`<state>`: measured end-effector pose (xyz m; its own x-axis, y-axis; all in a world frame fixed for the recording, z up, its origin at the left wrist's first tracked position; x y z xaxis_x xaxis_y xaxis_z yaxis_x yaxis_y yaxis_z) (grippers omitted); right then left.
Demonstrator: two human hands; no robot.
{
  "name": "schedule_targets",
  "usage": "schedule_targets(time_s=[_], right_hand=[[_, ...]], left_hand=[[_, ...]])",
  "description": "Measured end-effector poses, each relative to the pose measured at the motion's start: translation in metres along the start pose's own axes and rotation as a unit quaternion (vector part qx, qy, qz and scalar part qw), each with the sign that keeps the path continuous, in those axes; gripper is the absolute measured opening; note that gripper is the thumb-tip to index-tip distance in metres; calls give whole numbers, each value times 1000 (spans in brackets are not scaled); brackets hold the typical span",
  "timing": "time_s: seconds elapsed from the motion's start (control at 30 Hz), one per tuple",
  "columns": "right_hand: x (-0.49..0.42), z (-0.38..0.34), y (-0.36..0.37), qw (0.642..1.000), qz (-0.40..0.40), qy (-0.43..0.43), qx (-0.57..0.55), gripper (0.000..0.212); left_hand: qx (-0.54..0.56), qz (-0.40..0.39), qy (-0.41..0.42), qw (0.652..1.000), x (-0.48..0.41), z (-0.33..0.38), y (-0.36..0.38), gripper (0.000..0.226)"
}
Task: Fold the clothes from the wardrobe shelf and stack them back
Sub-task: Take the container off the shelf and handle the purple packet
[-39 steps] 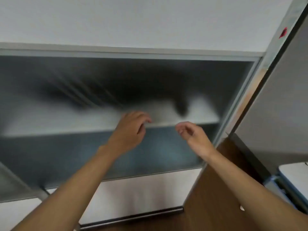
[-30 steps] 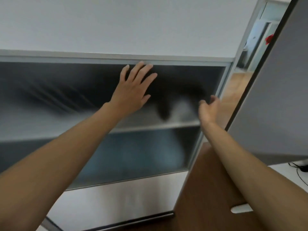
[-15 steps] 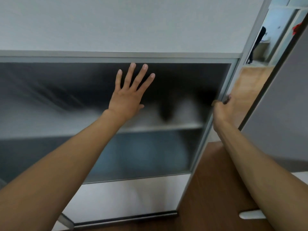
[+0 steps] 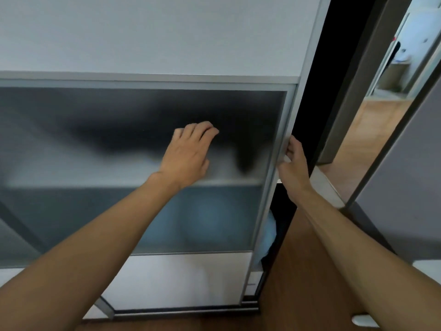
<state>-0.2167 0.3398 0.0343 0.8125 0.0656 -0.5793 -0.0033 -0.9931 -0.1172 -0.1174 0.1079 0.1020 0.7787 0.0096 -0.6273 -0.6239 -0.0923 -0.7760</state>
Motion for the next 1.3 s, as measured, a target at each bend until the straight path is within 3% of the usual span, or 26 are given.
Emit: schedule_targets(time_s=[0.17,0.33,0.47,0.6,0.7,0.8,0.97,1.3], right_hand=[[0,-7,35,992,-121,-19,4,61],[-2,-10,72,968,-247,18,-25,87],[-10,-12,92,939,-345,-11,15,82],[-17,27,88,912,-381,-13,152,62],[-21,76,68,852,-423,19,308,55],[-18,110,48,808,-434,52,396,53],[-14,118,45,784,-405,14,471,39],[-7,117,43,782,-395,2,483,43]], left_hand=[[13,-100,-37,994,-10,22,18,22],[-19,-201,-110,973,-16,27,59,47],[-31,-207,-176,962,-12,17,78,43],[6,-202,-272,941,-2,-12,86,34],[17,-222,-320,921,4,-32,92,34],[8,-227,-344,911,11,-54,95,33],[-23,-177,-369,912,28,-78,91,32],[-54,-166,-457,872,65,-111,81,35]])
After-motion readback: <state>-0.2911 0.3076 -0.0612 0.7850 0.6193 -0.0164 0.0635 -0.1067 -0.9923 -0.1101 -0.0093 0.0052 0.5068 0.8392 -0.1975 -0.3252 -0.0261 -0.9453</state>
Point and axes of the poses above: each hand's wrist, its own x-axis away from the middle knuckle, its own y-axis out of the palm, z = x × y, the point moved 8 cm from there along -x, towards the middle knuckle, and after that the axes turned 14 degrees about -y, right-handed, at the moved point
